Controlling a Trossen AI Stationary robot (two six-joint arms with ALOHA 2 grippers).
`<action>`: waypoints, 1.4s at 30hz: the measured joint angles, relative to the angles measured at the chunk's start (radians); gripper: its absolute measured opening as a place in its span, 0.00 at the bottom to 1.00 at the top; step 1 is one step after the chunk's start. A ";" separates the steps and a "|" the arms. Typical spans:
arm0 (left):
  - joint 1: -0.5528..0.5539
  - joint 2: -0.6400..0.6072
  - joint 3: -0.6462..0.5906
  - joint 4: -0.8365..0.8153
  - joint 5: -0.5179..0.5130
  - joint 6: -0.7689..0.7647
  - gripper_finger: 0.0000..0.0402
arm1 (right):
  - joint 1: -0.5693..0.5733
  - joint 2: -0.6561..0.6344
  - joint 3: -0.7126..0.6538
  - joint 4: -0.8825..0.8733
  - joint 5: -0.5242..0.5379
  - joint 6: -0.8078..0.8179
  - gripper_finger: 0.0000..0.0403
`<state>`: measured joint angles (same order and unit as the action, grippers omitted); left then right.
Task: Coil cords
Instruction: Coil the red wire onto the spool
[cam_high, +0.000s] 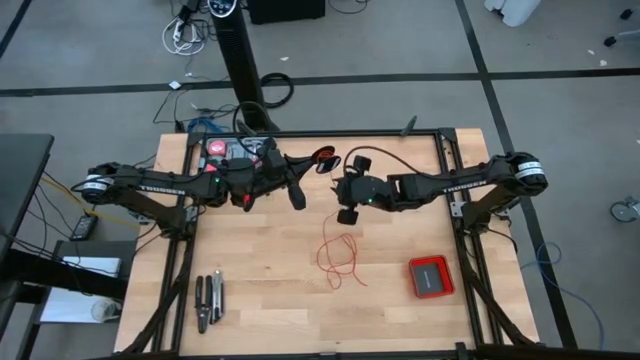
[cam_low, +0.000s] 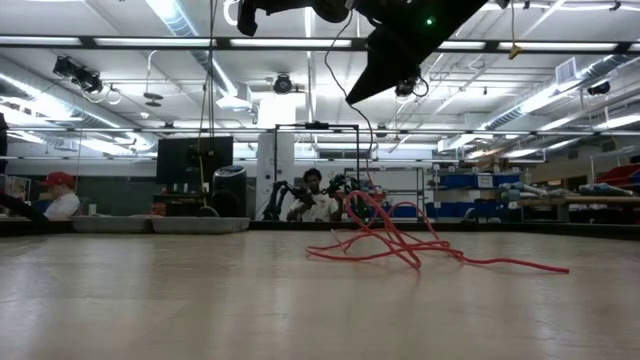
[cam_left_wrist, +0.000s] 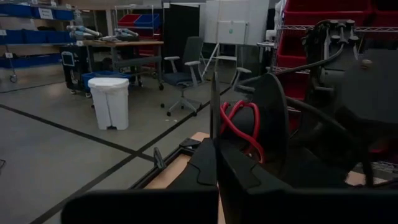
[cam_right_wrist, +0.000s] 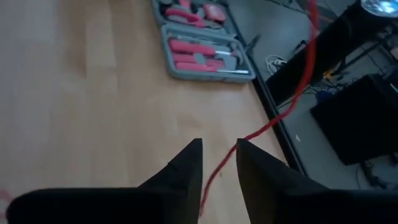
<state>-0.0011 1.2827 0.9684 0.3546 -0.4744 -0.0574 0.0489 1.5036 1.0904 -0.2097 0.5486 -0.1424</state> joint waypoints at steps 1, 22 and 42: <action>-0.001 0.000 0.000 -0.002 0.000 0.000 0.00 | -0.005 0.000 0.000 0.012 0.000 0.012 0.25; -0.002 0.000 0.000 0.000 0.016 0.012 0.00 | -0.026 0.000 0.000 0.175 0.074 -0.096 0.28; -0.006 0.000 -0.004 0.047 0.036 0.015 0.00 | -0.056 0.001 0.000 0.175 0.023 -0.149 0.05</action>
<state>-0.0071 1.2827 0.9649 0.4021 -0.4385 -0.0420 -0.0073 1.5047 1.0904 -0.0345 0.5714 -0.2916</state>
